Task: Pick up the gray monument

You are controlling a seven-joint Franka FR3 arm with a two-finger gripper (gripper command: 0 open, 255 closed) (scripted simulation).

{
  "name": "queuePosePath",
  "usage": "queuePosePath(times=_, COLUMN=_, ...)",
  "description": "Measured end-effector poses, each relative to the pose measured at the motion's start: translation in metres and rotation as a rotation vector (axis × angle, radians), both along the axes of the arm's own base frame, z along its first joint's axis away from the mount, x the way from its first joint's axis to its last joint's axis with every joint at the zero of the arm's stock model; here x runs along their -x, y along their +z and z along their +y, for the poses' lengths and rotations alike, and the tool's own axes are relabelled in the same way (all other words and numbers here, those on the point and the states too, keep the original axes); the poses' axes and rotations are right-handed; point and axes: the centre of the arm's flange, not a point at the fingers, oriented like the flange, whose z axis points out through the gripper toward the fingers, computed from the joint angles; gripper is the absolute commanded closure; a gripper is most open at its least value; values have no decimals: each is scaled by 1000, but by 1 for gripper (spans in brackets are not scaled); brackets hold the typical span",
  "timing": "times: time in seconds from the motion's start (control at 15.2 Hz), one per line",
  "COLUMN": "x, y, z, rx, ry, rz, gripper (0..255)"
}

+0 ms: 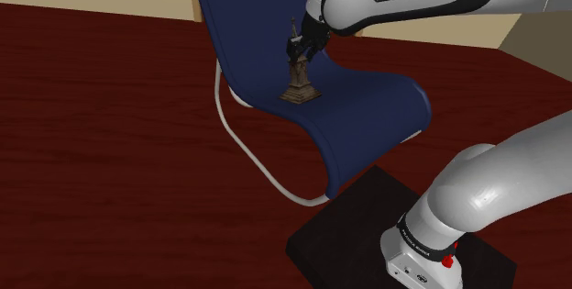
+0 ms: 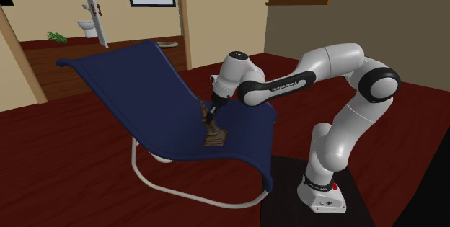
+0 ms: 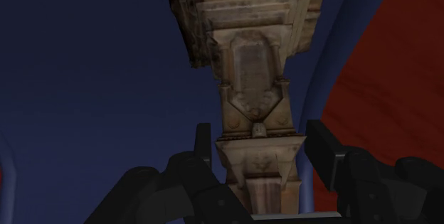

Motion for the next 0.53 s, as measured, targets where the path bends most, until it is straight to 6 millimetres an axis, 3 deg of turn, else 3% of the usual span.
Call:
queuePosePath(times=0.26, x=0, y=0, z=0, rx=0, ry=-1, rz=0, gripper=255)
queuePosePath(times=0.53, x=0, y=14, z=1, rx=0, ry=0, rz=2, gripper=255)
